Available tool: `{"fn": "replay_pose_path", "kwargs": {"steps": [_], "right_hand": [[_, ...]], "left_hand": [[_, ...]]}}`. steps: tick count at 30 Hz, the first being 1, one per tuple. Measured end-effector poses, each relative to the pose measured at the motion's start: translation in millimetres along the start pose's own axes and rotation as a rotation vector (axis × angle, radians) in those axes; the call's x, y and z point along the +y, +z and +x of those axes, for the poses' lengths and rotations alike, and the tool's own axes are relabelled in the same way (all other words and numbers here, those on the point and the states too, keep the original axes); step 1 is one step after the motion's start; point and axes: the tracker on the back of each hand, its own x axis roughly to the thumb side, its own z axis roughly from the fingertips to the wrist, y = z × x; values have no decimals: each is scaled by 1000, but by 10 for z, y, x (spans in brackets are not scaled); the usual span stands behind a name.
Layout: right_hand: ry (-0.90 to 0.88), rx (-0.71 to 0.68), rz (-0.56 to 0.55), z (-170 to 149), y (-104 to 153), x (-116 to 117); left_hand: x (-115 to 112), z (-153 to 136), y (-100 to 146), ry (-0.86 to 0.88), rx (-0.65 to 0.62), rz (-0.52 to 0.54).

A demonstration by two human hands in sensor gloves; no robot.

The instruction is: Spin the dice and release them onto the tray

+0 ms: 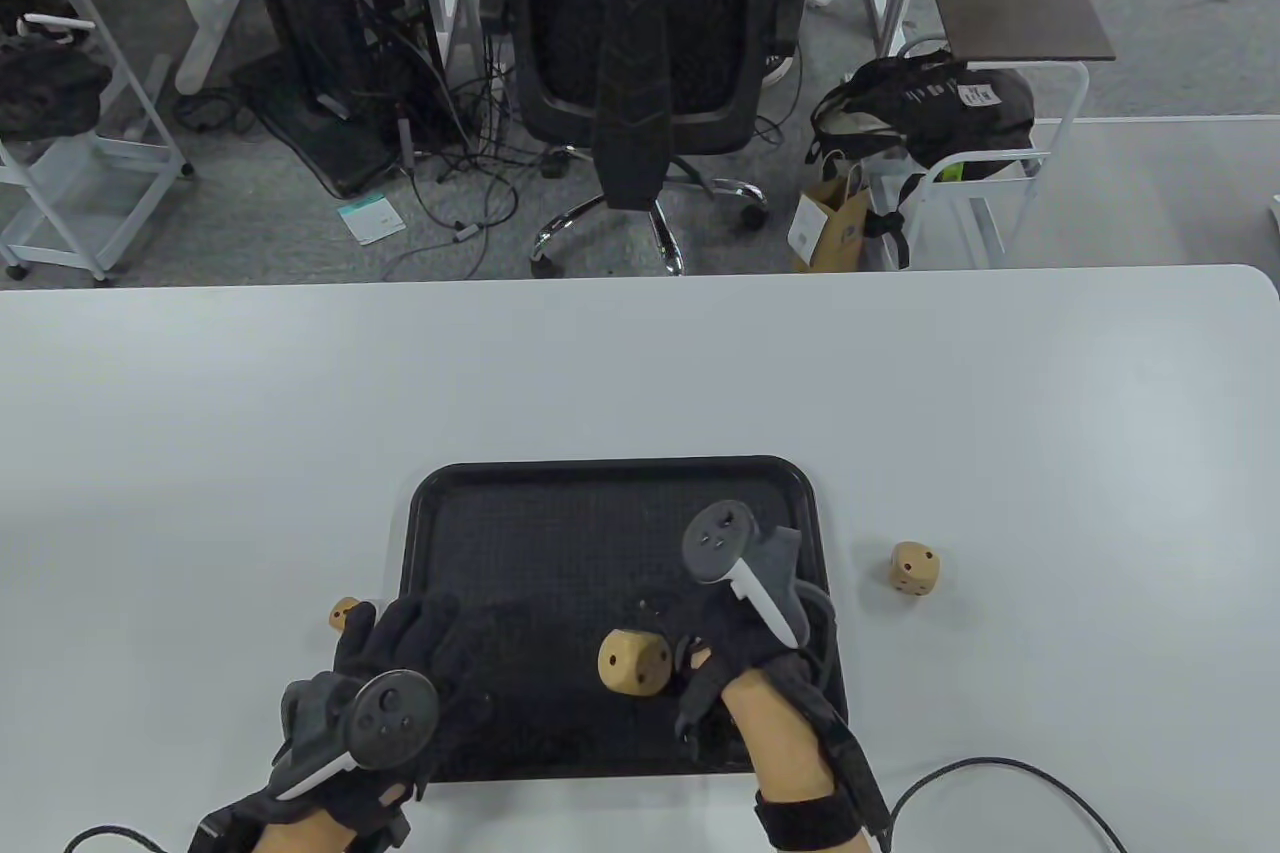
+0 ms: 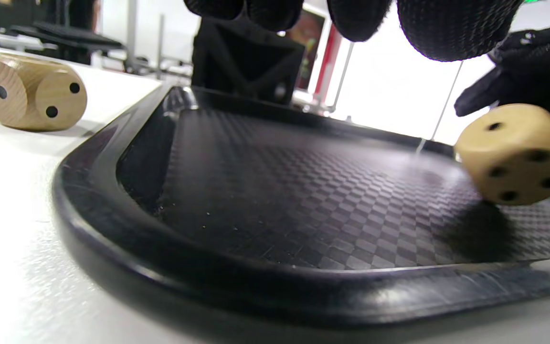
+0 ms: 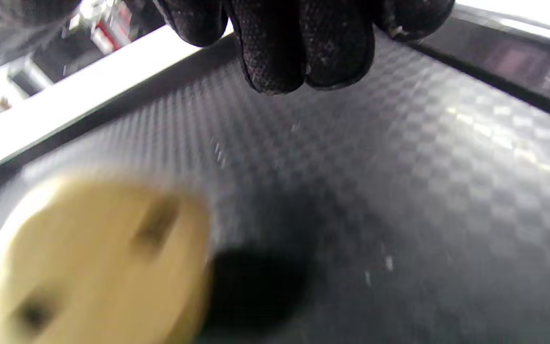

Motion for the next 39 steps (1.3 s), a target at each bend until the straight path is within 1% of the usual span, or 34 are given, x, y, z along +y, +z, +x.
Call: {"fn": "replay_pose_path", "kwargs": {"steps": [4,7,9,15,16,17,22,25,30,32,34,37,39], "right_hand": [[-45,37,-152,-259,29,-240],[-49,75,-262,-435,59,-345],[-55,99,-330,-562,67,-359],[16,214,-400,-828,-26,-336],[28,261,-406,-905,-73,-339],[32,274,-403,-933,-91,-338],[58,407,-332,-1283,-261,-278],[73,454,-328,-1406,-306,-270],[74,497,-308,-1473,-358,-259],[85,518,-335,-1452,-359,-273],[117,540,-330,-1450,-376,-276],[95,565,-344,-1457,-384,-284],[93,556,-347,-1458,-383,-285]], "left_hand": [[14,-11,6,4,1,10],[13,-14,10,14,1,11],[11,-14,11,15,2,12],[23,-34,23,18,13,19],[27,-41,28,20,15,21],[30,-44,32,21,16,23],[43,-60,42,35,14,27],[41,-56,40,36,9,25],[39,-63,37,37,11,21],[39,-69,37,38,14,19],[44,-76,37,39,17,21],[56,-89,43,49,20,27],[65,-98,47,52,20,31]]}}
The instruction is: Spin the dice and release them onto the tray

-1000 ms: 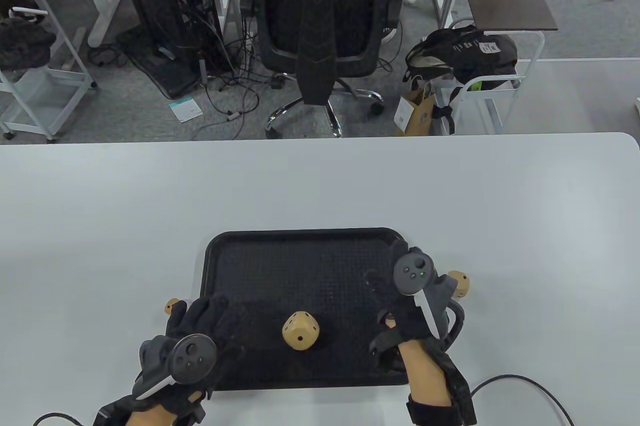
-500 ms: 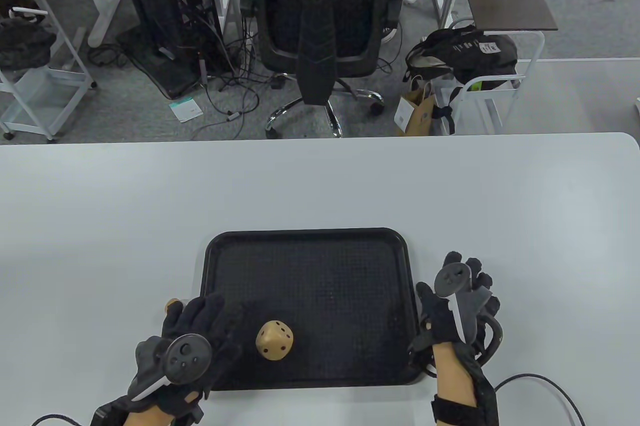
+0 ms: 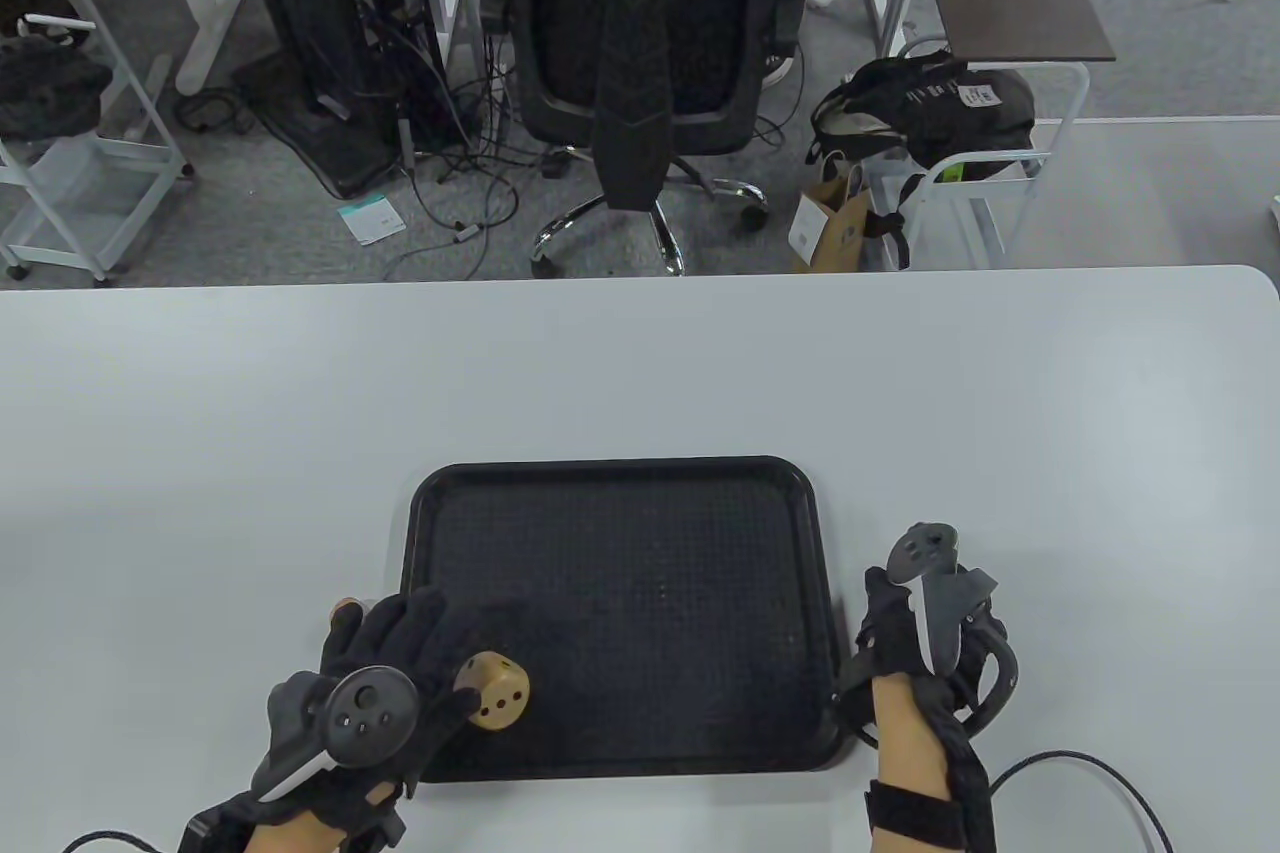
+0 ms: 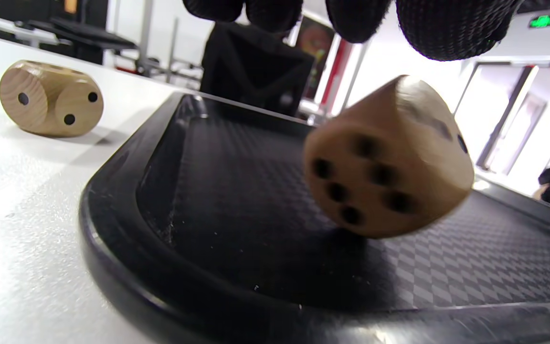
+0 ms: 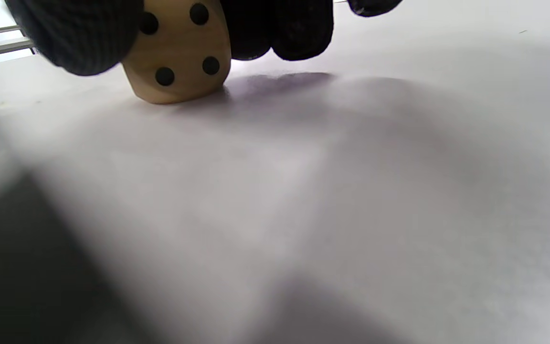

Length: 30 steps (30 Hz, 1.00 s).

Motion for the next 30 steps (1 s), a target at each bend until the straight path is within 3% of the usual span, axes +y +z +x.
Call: {"fn": "replay_pose_path", "kwargs": {"steps": [8,13,17,23,30], "right_hand": [[-72,-58,-39,-62,38,-47],[-274,-225,-70,2,276,-260],[-335,-397,-58,180,520,-397],[-79,-779,48,530,985,-446],[164,-953,193,842,1400,-254]], "left_hand": [[16,-8,1,10,2,4],[19,-13,2,13,1,6],[22,-16,4,14,1,6],[26,-16,2,13,1,4],[32,-16,6,16,-4,7]]}}
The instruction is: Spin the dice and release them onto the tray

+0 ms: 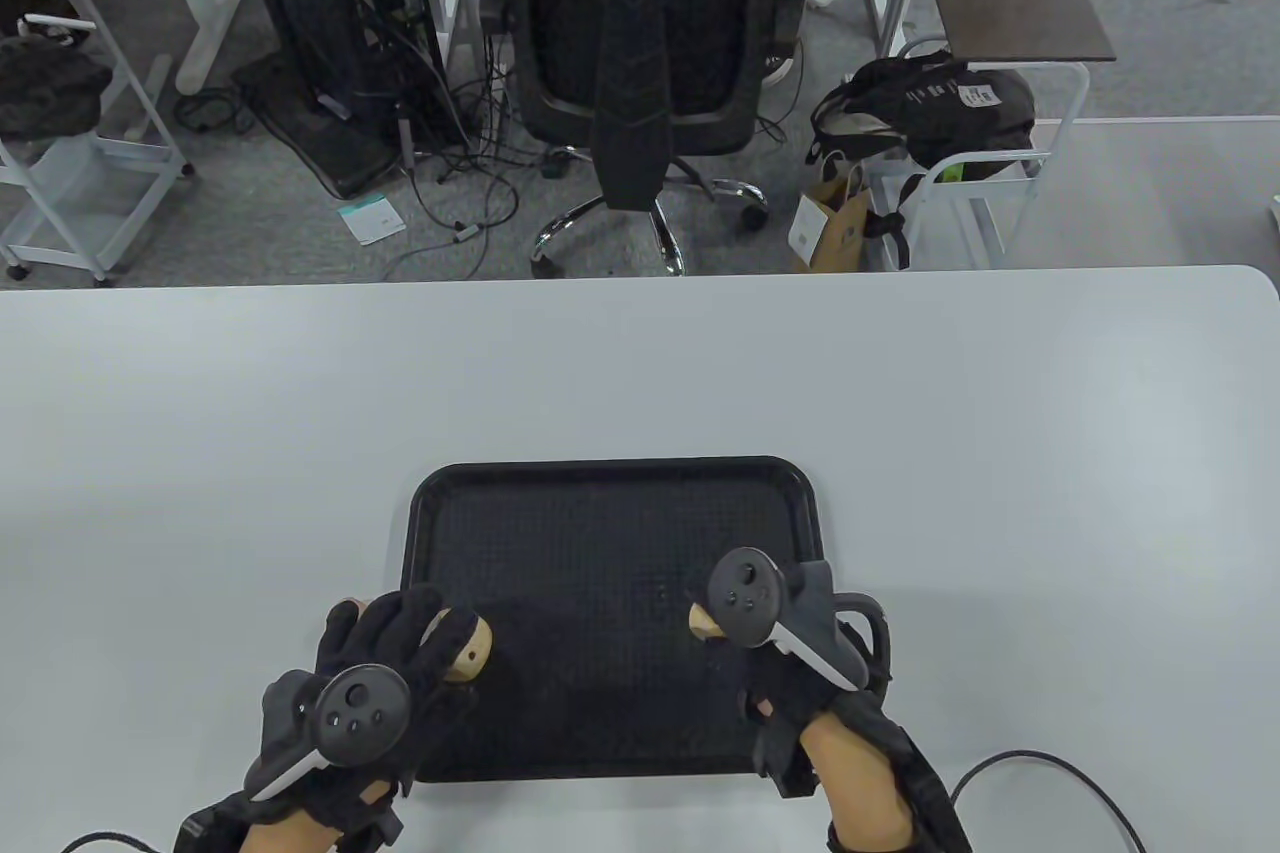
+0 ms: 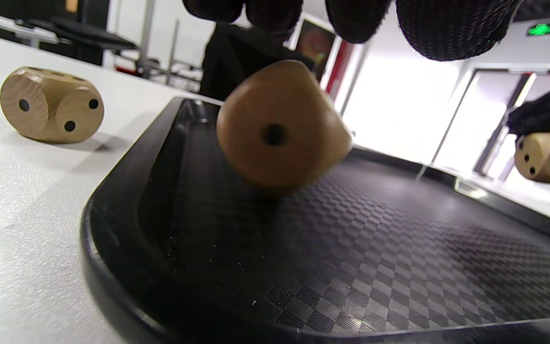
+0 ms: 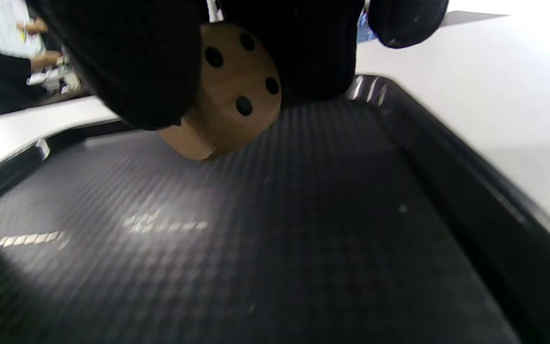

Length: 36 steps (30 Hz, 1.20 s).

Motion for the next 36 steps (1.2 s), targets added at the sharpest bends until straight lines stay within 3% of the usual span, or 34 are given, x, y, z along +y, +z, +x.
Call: {"fn": "replay_pose_path", "kwargs": {"steps": [5,9,12,16,19,31,36], "right_hand": [[106,-28,205,274,-84,250],[166,-37,267,388,-135,381],[110,10,301,366,-202,375],[-42,217,109,173,-274,254],[-157,233,87,-15,-237,142],[-228,259,-393,-510,302,-53],[-173,267,-443,-671,470,-20]], "left_hand": [[9,1,10,4,-6,7],[22,-4,20,11,-8,10],[38,-6,26,18,-12,17],[41,-4,30,17,-14,16],[49,-2,34,20,-18,20],[53,-7,20,21,-11,15],[46,-17,4,23,-3,8]]}}
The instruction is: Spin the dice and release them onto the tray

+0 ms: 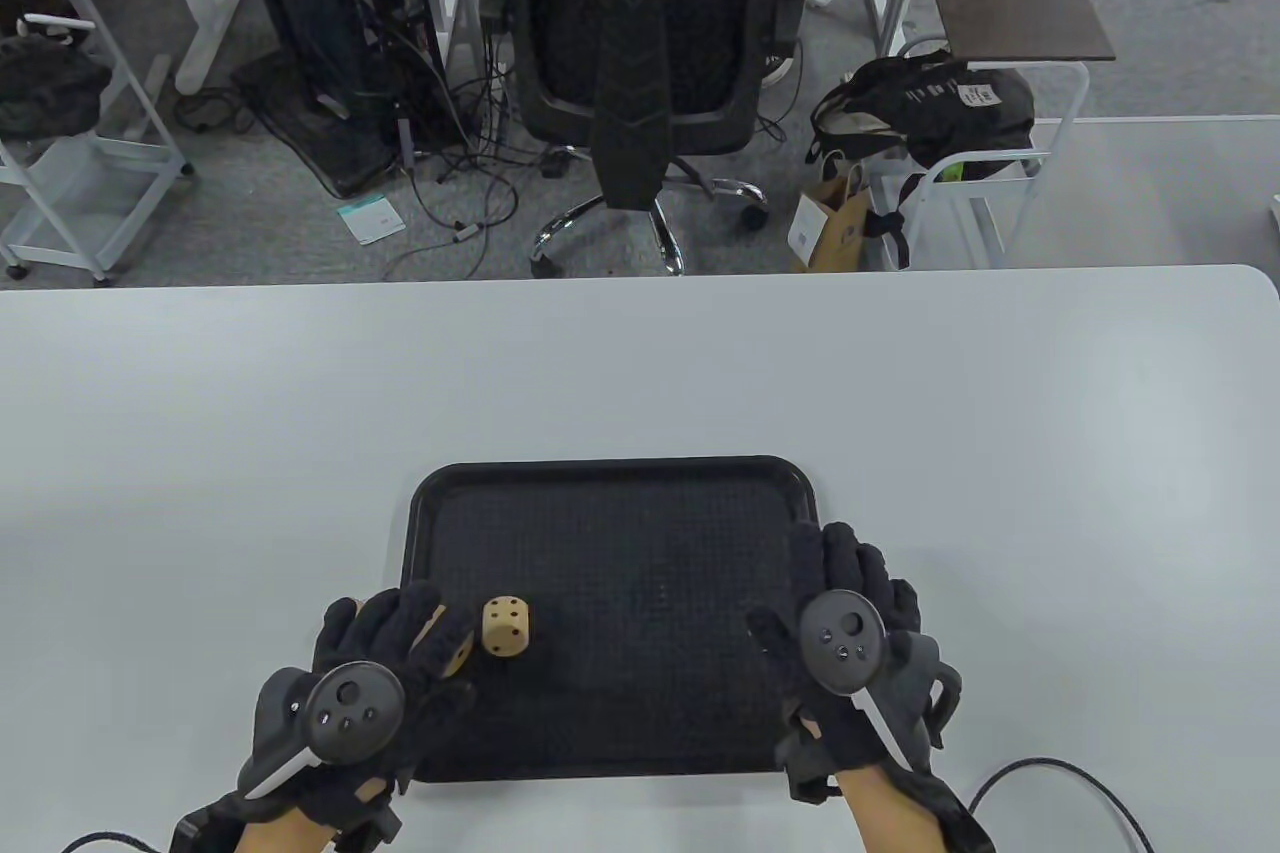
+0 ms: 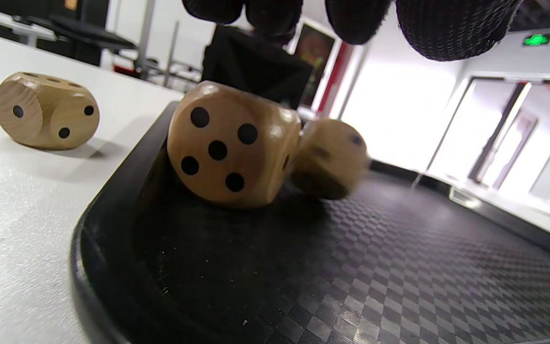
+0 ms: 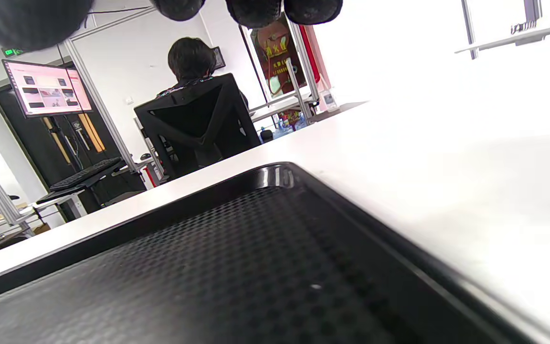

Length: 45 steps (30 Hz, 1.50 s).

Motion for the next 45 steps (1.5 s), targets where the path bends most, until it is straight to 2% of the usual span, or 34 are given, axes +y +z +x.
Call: {"fn": "replay_pose_path", "kwargs": {"steps": [11,14,20,26,34,37,42,45], "right_hand": [[12,53,-25,-351,91,107],[16,49,-22,-381,104,94],[29,51,16,-428,102,97],[27,38,20,-435,117,76],[44,72,59,-501,98,95],[42,80,75,-524,89,104],[42,79,78,-528,93,99],[30,66,61,-516,104,83]], "left_hand": [[44,-24,12,4,15,17],[116,-39,25,5,17,55],[269,-127,-77,-233,73,108],[337,-346,-282,-407,208,58],[218,-568,-468,-369,331,-39],[130,-658,-482,-416,365,-86],[68,-756,-460,-401,386,-116],[61,-774,-457,-335,374,-123]]}}
